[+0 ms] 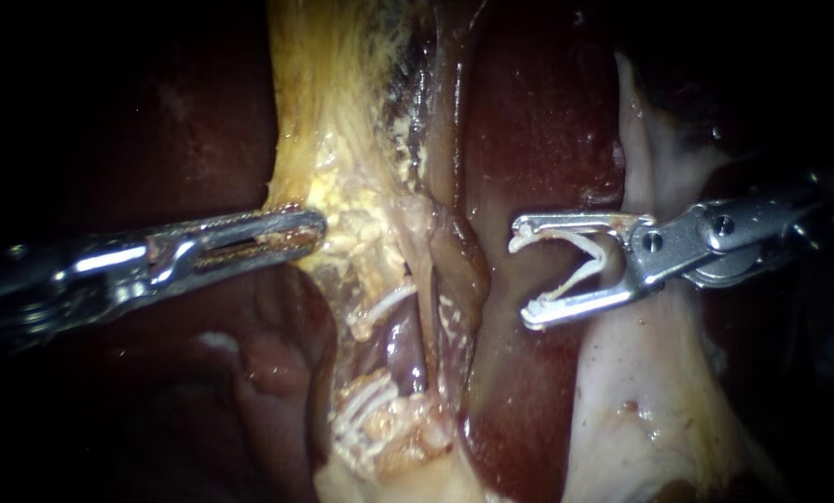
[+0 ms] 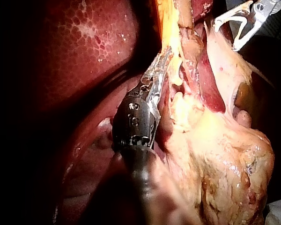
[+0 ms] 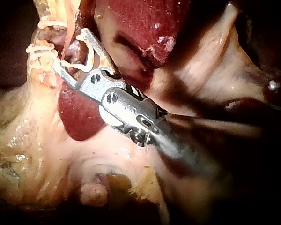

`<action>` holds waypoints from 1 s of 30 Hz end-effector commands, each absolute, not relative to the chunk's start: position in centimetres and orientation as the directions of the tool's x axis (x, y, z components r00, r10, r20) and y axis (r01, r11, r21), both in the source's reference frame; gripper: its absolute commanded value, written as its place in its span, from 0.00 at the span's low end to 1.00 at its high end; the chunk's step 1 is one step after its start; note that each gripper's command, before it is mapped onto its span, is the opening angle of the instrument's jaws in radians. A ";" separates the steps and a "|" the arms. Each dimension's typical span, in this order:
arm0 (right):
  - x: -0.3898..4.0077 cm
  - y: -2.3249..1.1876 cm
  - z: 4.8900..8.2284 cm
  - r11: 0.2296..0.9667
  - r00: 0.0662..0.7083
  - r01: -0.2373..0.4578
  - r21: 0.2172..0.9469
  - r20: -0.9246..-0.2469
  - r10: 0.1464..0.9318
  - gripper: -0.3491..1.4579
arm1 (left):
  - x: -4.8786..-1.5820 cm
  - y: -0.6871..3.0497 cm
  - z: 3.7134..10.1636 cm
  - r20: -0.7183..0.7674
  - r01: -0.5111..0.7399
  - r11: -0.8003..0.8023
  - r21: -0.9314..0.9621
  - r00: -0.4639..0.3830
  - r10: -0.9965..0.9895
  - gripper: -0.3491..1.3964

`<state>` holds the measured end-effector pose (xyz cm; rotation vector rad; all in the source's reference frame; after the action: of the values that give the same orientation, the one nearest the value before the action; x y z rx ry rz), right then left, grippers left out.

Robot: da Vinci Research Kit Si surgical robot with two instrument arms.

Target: Clipping first clip right tube

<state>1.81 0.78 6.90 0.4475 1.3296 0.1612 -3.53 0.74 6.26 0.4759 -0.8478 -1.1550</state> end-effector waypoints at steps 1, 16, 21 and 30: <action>1.82 0.77 6.91 0.903 0.241 0.147 0.404 -0.900 0.364 0.52 | -3.52 0.74 6.24 0.334 0.597 0.357 0.718 0.154 -0.930 0.00; 2.39 0.31 7.50 0.809 0.262 0.197 0.554 -0.825 0.501 0.52 | -3.27 0.97 5.53 0.330 0.593 0.332 0.734 0.116 -0.937 0.00; 2.53 0.22 7.70 0.798 0.278 0.208 0.565 -0.817 0.506 0.52 | -3.26 0.98 5.40 0.339 0.589 0.338 0.734 0.115 -0.934 0.00; 2.78 0.11 7.99 0.782 0.326 0.223 0.582 -0.801 0.503 0.52 | -3.26 0.97 5.39 0.340 0.588 0.339 0.734 0.113 -0.934 0.00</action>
<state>2.81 0.09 8.01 0.6929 1.2526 0.2017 -3.26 0.97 5.39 0.4788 -0.8853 -1.1812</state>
